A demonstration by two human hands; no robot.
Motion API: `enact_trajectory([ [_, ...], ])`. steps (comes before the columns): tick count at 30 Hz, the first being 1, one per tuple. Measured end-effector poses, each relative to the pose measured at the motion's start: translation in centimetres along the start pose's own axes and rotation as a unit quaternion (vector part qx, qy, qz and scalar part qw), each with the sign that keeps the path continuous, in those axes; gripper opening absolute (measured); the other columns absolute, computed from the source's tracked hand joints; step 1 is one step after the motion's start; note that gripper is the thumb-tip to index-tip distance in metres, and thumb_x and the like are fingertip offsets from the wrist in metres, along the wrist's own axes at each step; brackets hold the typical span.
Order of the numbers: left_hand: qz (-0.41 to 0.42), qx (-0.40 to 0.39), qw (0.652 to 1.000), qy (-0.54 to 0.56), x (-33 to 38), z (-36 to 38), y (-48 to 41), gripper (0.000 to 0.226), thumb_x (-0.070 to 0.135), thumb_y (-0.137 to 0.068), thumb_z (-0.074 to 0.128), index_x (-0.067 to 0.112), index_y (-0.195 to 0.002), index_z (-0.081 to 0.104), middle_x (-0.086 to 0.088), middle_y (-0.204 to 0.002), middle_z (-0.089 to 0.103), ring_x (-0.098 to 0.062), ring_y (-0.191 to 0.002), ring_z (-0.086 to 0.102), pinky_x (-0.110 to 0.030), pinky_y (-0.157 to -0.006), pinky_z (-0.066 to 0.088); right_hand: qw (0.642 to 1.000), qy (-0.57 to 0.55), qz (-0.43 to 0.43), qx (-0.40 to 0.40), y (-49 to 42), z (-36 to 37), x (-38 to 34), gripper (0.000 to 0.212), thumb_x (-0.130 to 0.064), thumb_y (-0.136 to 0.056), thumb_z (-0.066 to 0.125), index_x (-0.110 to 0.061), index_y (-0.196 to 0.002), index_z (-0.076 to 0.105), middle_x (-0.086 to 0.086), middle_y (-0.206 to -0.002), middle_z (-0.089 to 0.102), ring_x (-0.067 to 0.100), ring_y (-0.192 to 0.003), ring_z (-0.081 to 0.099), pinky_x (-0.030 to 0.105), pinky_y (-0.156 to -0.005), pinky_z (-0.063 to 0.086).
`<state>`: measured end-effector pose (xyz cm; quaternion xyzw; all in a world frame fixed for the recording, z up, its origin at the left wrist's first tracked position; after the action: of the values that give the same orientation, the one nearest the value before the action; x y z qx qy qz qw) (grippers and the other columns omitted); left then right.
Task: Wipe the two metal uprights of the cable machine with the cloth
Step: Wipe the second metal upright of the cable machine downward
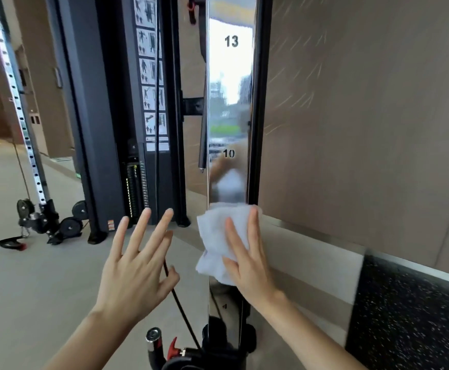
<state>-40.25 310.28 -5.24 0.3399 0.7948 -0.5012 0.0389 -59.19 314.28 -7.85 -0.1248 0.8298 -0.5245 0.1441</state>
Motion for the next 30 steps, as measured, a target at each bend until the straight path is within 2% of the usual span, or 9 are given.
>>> enact_trajectory([
  [4, -0.005, 0.025, 1.000, -0.017, -0.6, -1.5, -3.3, 0.063, 0.046, -0.089, 0.039, -0.001, -0.124, 0.063, -0.006, -0.158, 0.031, -0.037, -0.145, 0.025, -0.058, -0.119, 0.016, 1.000, 0.022, -0.011, -0.013, -4.7, -2.1, -0.3, 0.069, -0.018, -0.094, 0.040, -0.036, -0.151, 0.005, -0.005, -0.154, -0.028, 0.017, -0.144, -0.018, 0.035, -0.114, 0.008],
  [7, -0.024, 0.063, 0.997, -0.030, -1.8, -3.0, -6.1, 0.057, 0.038, -0.093, 0.039, 0.000, -0.131, 0.058, -0.006, -0.157, 0.035, -0.037, -0.145, 0.026, -0.057, -0.120, 0.016, 0.998, 0.035, -0.046, 0.032, -13.8, -6.2, -1.5, 0.058, -0.016, -0.092, 0.039, -0.020, -0.148, 0.024, 0.011, -0.156, -0.017, 0.018, -0.143, -0.020, 0.019, -0.114, -0.002],
  [9, -0.015, 0.077, 0.996, -0.040, -2.5, -3.5, -7.2, 0.058, 0.038, -0.094, 0.038, 0.002, -0.136, 0.055, -0.005, -0.158, 0.034, -0.037, -0.145, 0.026, -0.057, -0.119, 0.017, 0.994, 0.051, -0.066, 0.066, -20.1, -8.9, -2.8, 0.052, -0.016, -0.094, 0.042, -0.010, -0.145, 0.036, 0.029, -0.154, 0.000, 0.031, -0.143, -0.012, 0.014, -0.113, -0.005],
  [12, -0.009, 0.097, 0.994, -0.045, -3.2, -3.4, -7.1, 0.059, 0.040, -0.096, 0.040, 0.002, -0.139, 0.052, -0.006, -0.158, 0.034, -0.038, -0.144, 0.028, -0.058, -0.118, 0.021, 0.986, 0.087, -0.058, 0.129, -25.6, -10.8, -3.8, 0.052, -0.024, -0.094, 0.038, -0.008, -0.143, 0.041, 0.031, -0.152, 0.013, 0.045, -0.141, 0.004, 0.046, -0.117, 0.011],
  [14, -0.018, 0.111, 0.993, -0.040, -3.6, -3.2, -6.4, 0.057, 0.039, -0.096, 0.041, 0.002, -0.139, 0.052, -0.007, -0.158, 0.034, -0.038, -0.143, 0.030, -0.059, -0.116, 0.024, 0.980, 0.105, -0.059, 0.158, -25.2, -10.3, -4.0, 0.052, -0.025, -0.093, 0.038, -0.010, -0.142, 0.043, 0.027, -0.152, 0.018, 0.044, -0.141, 0.005, 0.061, -0.110, 0.025],
  [16, -0.018, 0.117, 0.992, -0.040, -4.1, -3.2, -5.8, 0.057, 0.039, -0.097, 0.041, 0.001, -0.139, 0.052, -0.007, -0.159, 0.031, -0.039, -0.143, 0.030, -0.060, -0.115, 0.024, 0.981, 0.105, -0.069, 0.146, -21.5, -8.5, -3.7, 0.049, -0.023, -0.095, 0.040, -0.013, -0.143, 0.042, 0.021, -0.154, 0.016, 0.039, -0.143, -0.002, 0.062, -0.104, 0.033],
  [22, -0.013, 0.118, 0.992, -0.029, -4.3, -3.5, -5.5, 0.058, 0.039, -0.097, 0.039, 0.002, -0.140, 0.051, -0.007, -0.159, 0.030, -0.038, -0.143, 0.030, -0.059, -0.116, 0.023, 0.974, 0.184, -0.130, 0.031, -10.2, -4.3, -2.2, 0.055, -0.022, -0.092, 0.043, -0.021, -0.145, 0.026, 0.004, -0.157, 0.006, 0.029, -0.144, -0.016, 0.064, -0.107, 0.026],
  [26, -0.018, 0.101, 0.995, -0.018, -3.6, -3.2, -5.3, 0.057, 0.036, -0.098, 0.037, 0.003, -0.143, 0.048, -0.008, -0.160, 0.029, -0.036, -0.145, 0.027, -0.057, -0.118, 0.020, 0.940, 0.278, -0.197, 0.029, -16.3, -7.0, -3.3, 0.051, -0.027, -0.090, 0.044, -0.022, -0.141, 0.041, 0.015, -0.150, 0.033, 0.040, -0.140, 0.014, 0.053, -0.113, 0.012],
  [30, -0.010, 0.052, 0.999, 0.003, -1.6, -1.2, -3.5, 0.067, 0.045, -0.093, 0.038, 0.003, -0.145, 0.044, -0.008, -0.161, 0.026, -0.034, -0.147, 0.024, -0.056, -0.120, 0.015, 0.933, 0.301, -0.167, 0.104, -24.2, -10.3, -5.3, 0.044, -0.032, -0.093, 0.046, -0.020, -0.136, 0.052, 0.019, -0.144, 0.041, 0.047, -0.134, 0.031, 0.058, -0.109, 0.017],
])
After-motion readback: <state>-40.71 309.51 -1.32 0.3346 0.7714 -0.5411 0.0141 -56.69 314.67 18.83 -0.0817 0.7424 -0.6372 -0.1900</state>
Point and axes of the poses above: each hand's wrist, its own y-axis away from the middle knuckle, its own z-axis out of the palm, x = y × z, the point moved 6 cm from there along -y, towards the middle knuckle
